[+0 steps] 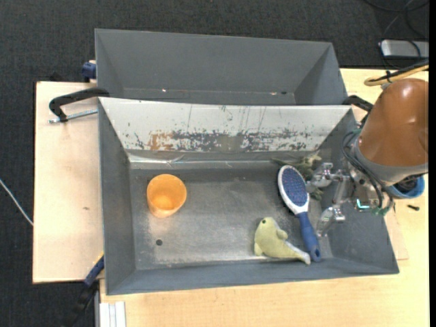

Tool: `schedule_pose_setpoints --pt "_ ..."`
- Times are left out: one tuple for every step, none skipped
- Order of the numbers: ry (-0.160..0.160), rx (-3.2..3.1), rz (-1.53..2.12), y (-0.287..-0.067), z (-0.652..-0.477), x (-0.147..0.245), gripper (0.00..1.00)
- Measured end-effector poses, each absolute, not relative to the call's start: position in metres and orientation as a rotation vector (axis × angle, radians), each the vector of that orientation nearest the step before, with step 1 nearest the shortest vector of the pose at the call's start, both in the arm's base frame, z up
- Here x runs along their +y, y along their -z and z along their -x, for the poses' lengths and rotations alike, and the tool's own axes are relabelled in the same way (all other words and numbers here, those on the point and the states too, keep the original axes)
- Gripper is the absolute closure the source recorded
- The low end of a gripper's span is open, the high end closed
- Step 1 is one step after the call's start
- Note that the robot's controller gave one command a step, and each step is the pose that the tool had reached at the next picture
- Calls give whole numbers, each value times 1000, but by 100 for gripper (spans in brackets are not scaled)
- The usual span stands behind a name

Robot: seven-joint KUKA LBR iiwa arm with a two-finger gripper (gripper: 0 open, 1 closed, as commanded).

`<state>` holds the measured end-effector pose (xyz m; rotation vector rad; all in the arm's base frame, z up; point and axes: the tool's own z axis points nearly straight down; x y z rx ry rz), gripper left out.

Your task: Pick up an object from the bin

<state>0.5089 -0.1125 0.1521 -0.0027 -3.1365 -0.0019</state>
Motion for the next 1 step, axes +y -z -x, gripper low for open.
schedule_pose_setpoints --pt "-5 -3170 151 -98 -504 -100 0"
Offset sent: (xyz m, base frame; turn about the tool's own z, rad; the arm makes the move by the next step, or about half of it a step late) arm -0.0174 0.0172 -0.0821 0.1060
